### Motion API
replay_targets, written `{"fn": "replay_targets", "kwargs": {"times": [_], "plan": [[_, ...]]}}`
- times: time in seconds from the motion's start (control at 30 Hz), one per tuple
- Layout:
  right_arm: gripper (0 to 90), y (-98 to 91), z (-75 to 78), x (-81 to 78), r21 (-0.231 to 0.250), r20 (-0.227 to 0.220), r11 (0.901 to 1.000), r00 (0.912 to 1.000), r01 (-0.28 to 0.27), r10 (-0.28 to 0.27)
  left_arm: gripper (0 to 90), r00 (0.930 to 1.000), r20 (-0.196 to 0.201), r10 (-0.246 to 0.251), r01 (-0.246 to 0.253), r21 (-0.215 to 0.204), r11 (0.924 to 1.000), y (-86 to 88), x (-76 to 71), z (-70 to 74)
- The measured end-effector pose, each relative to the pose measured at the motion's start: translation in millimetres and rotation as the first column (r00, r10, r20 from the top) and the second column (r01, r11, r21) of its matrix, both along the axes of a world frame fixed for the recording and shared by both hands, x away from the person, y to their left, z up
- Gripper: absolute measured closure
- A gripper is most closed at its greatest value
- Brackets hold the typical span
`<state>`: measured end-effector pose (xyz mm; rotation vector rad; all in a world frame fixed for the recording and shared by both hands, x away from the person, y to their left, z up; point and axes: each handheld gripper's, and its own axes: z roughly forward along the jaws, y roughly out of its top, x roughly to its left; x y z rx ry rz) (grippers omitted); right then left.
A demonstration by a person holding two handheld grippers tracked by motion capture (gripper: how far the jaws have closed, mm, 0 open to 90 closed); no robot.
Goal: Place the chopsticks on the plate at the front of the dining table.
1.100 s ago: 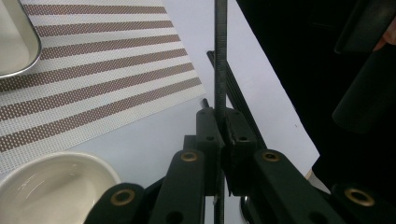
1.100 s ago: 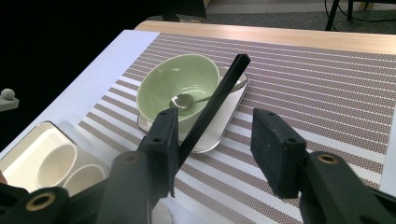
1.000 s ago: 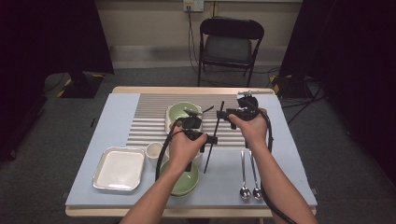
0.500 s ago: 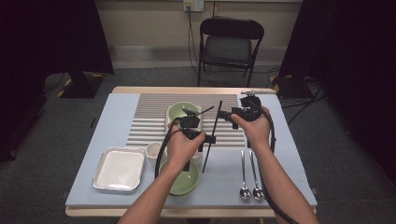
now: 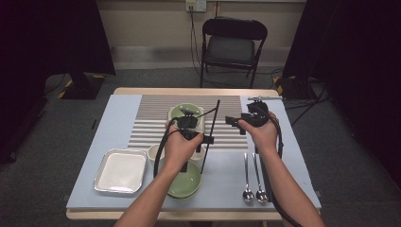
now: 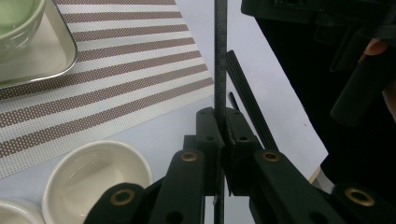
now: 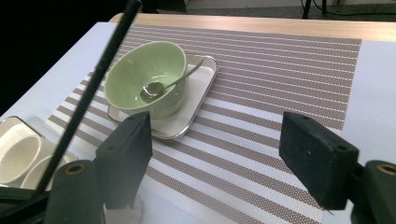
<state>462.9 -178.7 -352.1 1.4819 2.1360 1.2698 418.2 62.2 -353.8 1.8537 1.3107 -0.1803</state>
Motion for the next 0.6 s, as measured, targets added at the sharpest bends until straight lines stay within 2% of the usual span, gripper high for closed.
{"fn": "replay_targets", "kwargs": {"times": [0.6], "plan": [[20.2, -11.1, -16.7, -2.3, -0.009, -0.014, 0.9997, 0.9996, 0.024, -0.024, 86.2, 0.9997, -0.004, 0.024, -0.024, 0.021, 0.9995, 20.3, 2.6, 6.3]]}}
